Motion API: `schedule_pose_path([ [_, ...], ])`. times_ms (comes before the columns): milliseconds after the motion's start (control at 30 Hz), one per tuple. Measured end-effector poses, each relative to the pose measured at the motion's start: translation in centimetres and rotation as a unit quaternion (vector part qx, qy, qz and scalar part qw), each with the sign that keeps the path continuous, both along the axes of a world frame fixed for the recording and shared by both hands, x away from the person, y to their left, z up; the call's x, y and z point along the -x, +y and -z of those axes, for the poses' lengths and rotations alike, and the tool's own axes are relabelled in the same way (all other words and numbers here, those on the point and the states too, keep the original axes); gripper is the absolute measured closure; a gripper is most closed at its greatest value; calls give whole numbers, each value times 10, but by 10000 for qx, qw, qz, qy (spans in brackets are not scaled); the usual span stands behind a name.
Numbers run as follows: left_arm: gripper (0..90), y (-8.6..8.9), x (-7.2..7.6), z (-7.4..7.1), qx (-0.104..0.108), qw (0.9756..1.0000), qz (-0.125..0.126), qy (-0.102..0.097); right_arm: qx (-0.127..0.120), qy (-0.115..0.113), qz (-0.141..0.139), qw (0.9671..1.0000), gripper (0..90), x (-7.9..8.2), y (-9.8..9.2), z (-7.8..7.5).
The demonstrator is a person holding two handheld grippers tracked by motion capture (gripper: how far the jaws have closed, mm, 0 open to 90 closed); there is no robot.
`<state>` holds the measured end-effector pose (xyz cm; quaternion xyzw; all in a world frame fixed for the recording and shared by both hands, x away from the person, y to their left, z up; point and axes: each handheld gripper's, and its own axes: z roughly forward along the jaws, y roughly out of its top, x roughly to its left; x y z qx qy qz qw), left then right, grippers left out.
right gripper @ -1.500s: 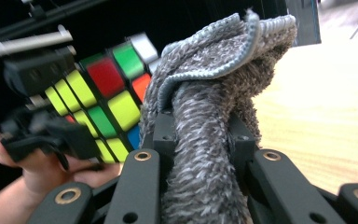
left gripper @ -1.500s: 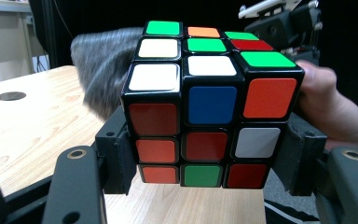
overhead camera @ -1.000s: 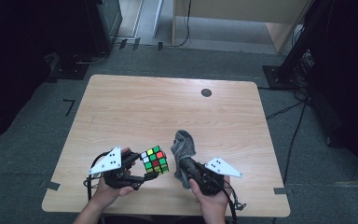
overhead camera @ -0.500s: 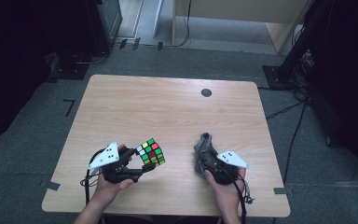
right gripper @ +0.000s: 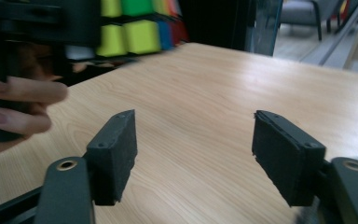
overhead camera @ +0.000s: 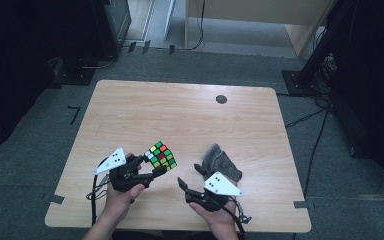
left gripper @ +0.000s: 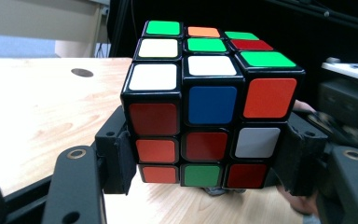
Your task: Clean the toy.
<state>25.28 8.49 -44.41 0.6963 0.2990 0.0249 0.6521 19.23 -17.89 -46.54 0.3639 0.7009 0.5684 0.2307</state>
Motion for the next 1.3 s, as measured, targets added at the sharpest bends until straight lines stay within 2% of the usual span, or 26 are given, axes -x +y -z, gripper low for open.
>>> schedule_pose_path([
  [100, 339, -8, 3, 1, 18, 9999, 56, 111, -5, -206, -12, 9998, 264, 4, 10, 0],
  [200, 338, -15, 6, 1, 64, 9998, 112, 171, -66, -294, 38, 9995, 233, 8, 16, 0],
  [300, 338, -22, 10, 2, 13, 9997, 180, 159, -139, -388, 20, 9991, 218, 11, 20, -1],
  [433, 338, -31, 15, 4, 57, 9989, 387, 241, -31, -504, 101, 9987, 216, 13, 24, -1],
  [533, 336, -36, 18, 4, -16, 9990, 364, 245, 50, -589, 298, 9978, 242, 15, 25, 1],
  [667, 335, -35, 16, 6, 147, 9981, 438, 414, 95, -701, 392, 9967, 272, 16, 24, 0],
  [800, 333, -34, 16, 6, 188, 9979, 437, 444, 127, -748, 433, 9962, 293, 17, 24, 1],
  [900, 322, -30, 13, 5, 344, 9967, 505, 530, 155, -788, 379, 9961, 338, 17, 23, 1],
  [1067, 283, -25, 10, 3, 565, 9954, 534, 560, 336, -721, 344, 9962, 342, 16, 22, -1],
  [1200, 210, -10, 7, -5, 642, 9968, 369, 314, 315, -506, 381, 9975, 343, 12, 15, 0],
  [1300, 176, 3, 4, -9, 446, 9988, 201, 0, 238, -336, 397, 9984, 343, 6, 2, -4],
])
